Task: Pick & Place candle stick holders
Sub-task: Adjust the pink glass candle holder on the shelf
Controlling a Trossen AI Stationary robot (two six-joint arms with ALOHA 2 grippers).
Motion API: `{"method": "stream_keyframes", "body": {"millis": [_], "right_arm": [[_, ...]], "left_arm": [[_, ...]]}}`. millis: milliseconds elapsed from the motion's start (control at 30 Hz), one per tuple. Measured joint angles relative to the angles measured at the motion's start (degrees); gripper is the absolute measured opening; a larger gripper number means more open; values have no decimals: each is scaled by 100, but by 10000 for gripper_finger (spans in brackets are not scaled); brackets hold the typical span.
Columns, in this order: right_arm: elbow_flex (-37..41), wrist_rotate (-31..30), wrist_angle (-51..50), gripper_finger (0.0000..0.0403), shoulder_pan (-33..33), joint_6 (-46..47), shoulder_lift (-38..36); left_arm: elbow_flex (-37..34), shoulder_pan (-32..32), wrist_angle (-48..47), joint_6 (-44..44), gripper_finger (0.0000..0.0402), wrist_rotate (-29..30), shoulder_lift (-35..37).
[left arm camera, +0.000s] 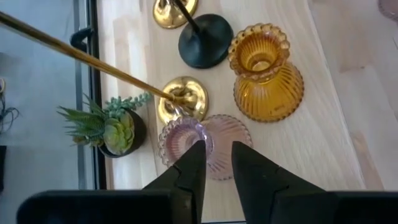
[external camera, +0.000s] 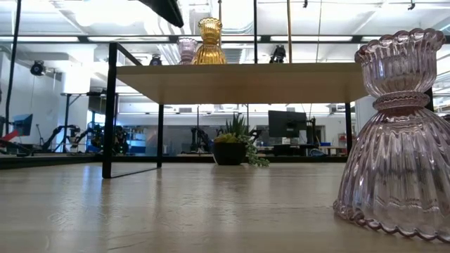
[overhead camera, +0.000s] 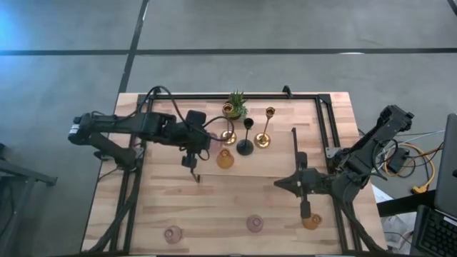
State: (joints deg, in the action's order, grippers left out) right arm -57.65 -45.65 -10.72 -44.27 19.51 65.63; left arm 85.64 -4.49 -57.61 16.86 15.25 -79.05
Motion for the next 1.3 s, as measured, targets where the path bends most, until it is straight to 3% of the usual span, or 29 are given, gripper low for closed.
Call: {"method": "stream_keyframes", "body": {"millis": [633,1300], "right_arm": [[0,0,7,8,2,2,7],[2,-2,-2,8,2,0,7]], "left_arm": [[8,324,-329,122,78,-26,-462],[373,328,-473,101,78,-43,-444]]}}
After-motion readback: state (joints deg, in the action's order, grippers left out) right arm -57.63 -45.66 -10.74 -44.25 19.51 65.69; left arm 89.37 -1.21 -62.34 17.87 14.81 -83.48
